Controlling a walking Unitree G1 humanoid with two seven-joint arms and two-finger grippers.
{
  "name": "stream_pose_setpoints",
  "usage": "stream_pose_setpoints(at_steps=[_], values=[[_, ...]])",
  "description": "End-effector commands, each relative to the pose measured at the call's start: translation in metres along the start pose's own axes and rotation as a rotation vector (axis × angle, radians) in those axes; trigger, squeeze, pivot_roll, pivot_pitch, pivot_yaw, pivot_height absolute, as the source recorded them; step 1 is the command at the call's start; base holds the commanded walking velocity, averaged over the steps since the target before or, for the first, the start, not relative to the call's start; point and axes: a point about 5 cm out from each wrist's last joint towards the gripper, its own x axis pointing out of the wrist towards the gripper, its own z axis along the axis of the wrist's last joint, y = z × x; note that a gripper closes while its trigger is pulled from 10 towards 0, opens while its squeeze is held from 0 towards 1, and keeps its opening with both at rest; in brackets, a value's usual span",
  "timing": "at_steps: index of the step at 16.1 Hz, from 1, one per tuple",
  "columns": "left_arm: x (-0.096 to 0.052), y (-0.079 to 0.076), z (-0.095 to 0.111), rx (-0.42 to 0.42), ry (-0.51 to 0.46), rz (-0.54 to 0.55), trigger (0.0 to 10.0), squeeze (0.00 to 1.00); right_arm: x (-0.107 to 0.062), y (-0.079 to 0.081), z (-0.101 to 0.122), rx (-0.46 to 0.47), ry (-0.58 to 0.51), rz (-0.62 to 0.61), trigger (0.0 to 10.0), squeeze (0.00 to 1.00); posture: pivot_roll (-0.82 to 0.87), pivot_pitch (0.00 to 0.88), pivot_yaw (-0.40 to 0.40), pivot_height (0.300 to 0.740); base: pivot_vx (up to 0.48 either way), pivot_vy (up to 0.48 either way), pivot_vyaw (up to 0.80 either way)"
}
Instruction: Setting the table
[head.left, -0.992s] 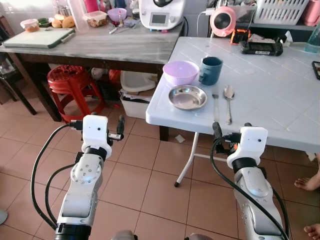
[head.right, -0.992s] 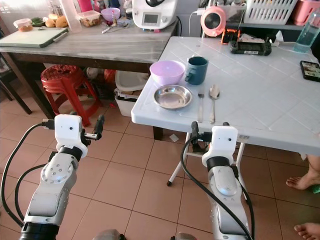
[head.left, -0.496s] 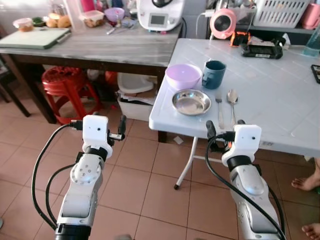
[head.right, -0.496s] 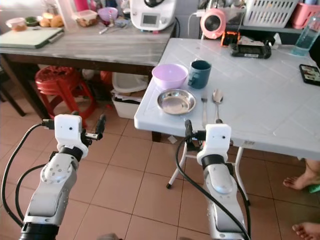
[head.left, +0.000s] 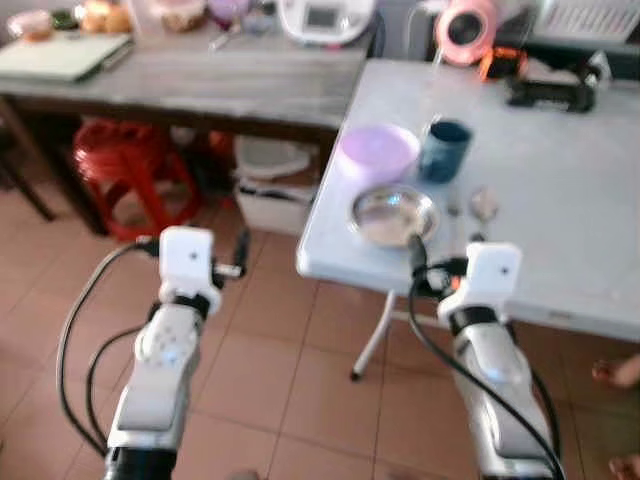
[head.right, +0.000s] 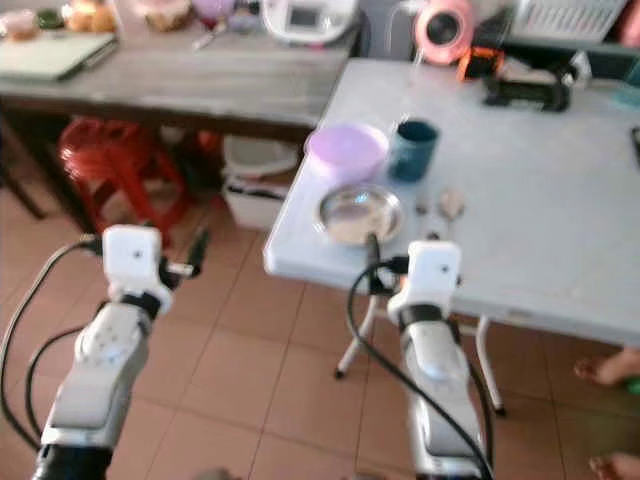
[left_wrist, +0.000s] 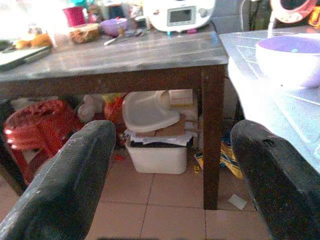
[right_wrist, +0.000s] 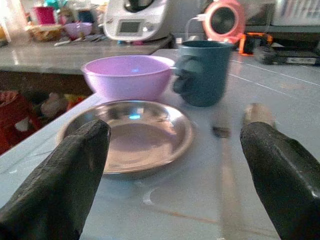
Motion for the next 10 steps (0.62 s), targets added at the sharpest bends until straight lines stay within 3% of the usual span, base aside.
stream_pose_setpoints(at_steps=[1, 8, 10], values=[[0.0001, -0.0027, 0.0006, 0.0, -0.005, -0.009, 10.0, 0.0, -0.0004, -0.006, 0.0035, -0.018, -0.016, -0.028, 10.0, 0.0, -0.03, 0.0, 0.048, 0.74, 0.307, 0.0, 0.0], [-0.002, -0.0056, -0.0002, -0.011, -0.006, -0.014, 10.0, 0.0, -0.0004, -0.0074, 0.0012, 0.006, -0.001, -0.037, 10.0, 0.0, -0.03, 0.0, 0.043, 0.74, 0.304, 0.0, 0.0], [-0.0046, -0.0092, -0.0003, -0.011, -0.008, -0.036, 10.0, 0.0, -0.0013, -0.0098, -0.0005, 0.018, 0.011, -0.068, 10.0, 0.0, -0.03, 0.0, 0.042, 0.74, 0.0, 0.0, 0.0]])
